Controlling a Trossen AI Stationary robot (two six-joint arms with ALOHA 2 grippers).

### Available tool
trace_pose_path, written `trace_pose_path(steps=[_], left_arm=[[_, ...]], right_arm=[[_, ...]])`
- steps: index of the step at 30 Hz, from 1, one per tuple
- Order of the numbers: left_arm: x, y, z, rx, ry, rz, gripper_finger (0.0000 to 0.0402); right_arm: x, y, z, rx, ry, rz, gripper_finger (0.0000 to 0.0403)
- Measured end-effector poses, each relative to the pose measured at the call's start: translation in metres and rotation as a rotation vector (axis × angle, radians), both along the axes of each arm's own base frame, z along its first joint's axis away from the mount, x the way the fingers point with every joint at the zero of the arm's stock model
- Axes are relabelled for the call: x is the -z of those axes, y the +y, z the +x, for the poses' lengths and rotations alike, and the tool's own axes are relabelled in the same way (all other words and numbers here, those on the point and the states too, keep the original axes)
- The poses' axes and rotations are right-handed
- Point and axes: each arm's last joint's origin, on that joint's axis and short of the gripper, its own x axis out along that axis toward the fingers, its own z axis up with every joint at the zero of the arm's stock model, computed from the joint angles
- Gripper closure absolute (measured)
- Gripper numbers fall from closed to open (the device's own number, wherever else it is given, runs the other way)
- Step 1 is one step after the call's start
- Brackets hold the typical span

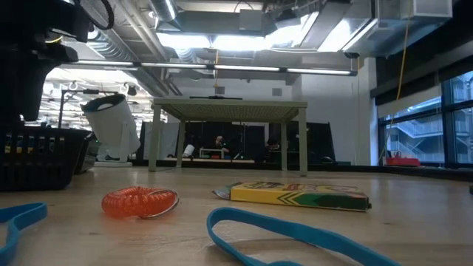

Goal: Pick & Place Office Desk Supplies
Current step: Put the black rubber band into the middle black bin

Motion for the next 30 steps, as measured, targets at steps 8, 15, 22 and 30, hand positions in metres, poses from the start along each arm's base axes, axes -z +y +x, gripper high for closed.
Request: trace_pose_path(steps=[8, 15, 22, 30], left_arm=[[-0.003, -0.013, 0.018, -0.023, -0.209, -0.128, 0.0297], [-0.01, -0.021, 0.035, -0.052, -0.45, -0.163, 0.0297], [-0.016, -0.024, 0.043, -0.078, -0.567, -0.17, 0.0297], [-0.019, -0.027, 0.047, -0.093, -0.631, -0.184, 0.0297]], right_arm=[[0.001, 0.001, 0.0, 0.101, -0.079, -0.063, 0.0247], [0.035, -0.001, -0.002, 0.245, 0.184, -0.13, 0.0247], [0.068, 0.01, -0.002, 0.28, 0.478, -0.094, 0.0247], [0.105, 0.011, -0.011, 0.264, 0.853, -0.217, 0.0247]])
